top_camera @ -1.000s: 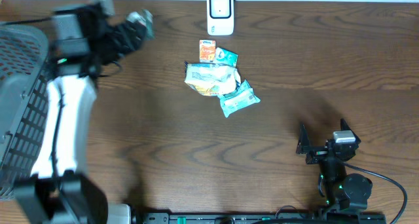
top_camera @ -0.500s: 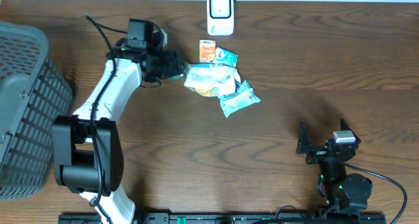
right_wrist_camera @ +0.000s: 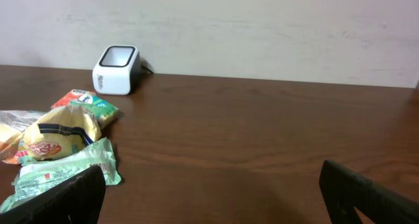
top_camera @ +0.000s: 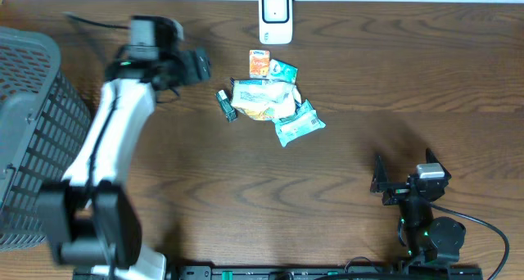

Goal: Scan the item barcode
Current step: 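Lift the Zam-Buk box out and place it left of the snack bag, then retract the left arm back beside the basket, then move the right gripper toward the green wet-wipe pack on the table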

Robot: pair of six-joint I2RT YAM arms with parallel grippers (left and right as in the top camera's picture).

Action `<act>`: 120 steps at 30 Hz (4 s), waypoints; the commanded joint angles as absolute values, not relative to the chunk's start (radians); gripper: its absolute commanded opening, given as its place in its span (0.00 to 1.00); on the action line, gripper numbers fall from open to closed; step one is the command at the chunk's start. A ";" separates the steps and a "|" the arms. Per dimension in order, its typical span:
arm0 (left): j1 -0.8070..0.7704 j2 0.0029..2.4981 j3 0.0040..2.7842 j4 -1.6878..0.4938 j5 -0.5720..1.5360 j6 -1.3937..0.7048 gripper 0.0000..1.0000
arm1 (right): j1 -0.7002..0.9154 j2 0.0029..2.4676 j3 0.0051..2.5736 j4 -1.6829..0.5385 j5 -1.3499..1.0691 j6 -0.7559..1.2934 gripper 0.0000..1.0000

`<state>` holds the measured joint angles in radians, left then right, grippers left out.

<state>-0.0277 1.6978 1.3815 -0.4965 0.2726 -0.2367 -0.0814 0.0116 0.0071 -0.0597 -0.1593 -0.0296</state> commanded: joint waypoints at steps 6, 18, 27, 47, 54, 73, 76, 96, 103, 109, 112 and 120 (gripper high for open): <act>0.088 1.493 1.420 -0.514 0.138 -0.218 0.98 | -0.086 0.006 0.006 -0.064 -0.156 -0.015 0.99; 0.097 1.491 1.420 -0.577 0.137 -0.218 0.98 | -0.086 0.006 0.006 -0.064 -0.156 -0.015 0.99; 0.097 1.491 1.420 -0.607 -0.035 -0.218 0.98 | -0.086 0.006 0.006 -0.064 -0.156 -0.015 0.99; 0.097 1.491 1.420 -0.656 -0.248 -0.218 0.98 | -0.086 0.006 0.006 -0.064 -0.156 -0.015 0.99; 0.097 1.491 1.420 -0.655 -0.248 -0.218 0.98 | -0.086 0.006 0.006 -0.064 -0.156 -0.015 0.99; 0.097 1.491 1.420 -0.655 -0.248 -0.218 0.98 | -0.086 0.006 0.006 -0.050 -0.064 -0.083 0.99; 0.097 1.491 1.420 -0.655 -0.248 -0.218 0.98 | -0.086 0.006 0.006 -0.030 -0.131 -0.046 0.99; 0.097 1.491 1.420 -0.655 -0.248 -0.218 0.98 | -0.086 0.453 0.258 1.006 -0.184 -0.046 0.99; 0.097 1.491 1.420 -0.655 -0.248 -0.218 0.98 | -0.084 0.896 0.574 1.029 -0.621 -0.058 0.99; 0.097 1.491 1.420 -0.655 -0.248 -0.218 0.98 | -0.052 1.147 0.694 1.117 -0.664 0.143 0.99; 0.097 1.491 1.420 -0.655 -0.248 -0.218 0.98 | 0.006 1.256 0.768 1.039 -0.665 0.227 0.99; 0.097 1.491 1.420 -0.655 -0.248 -0.218 0.98 | 0.133 1.480 1.081 0.112 -0.568 0.181 0.99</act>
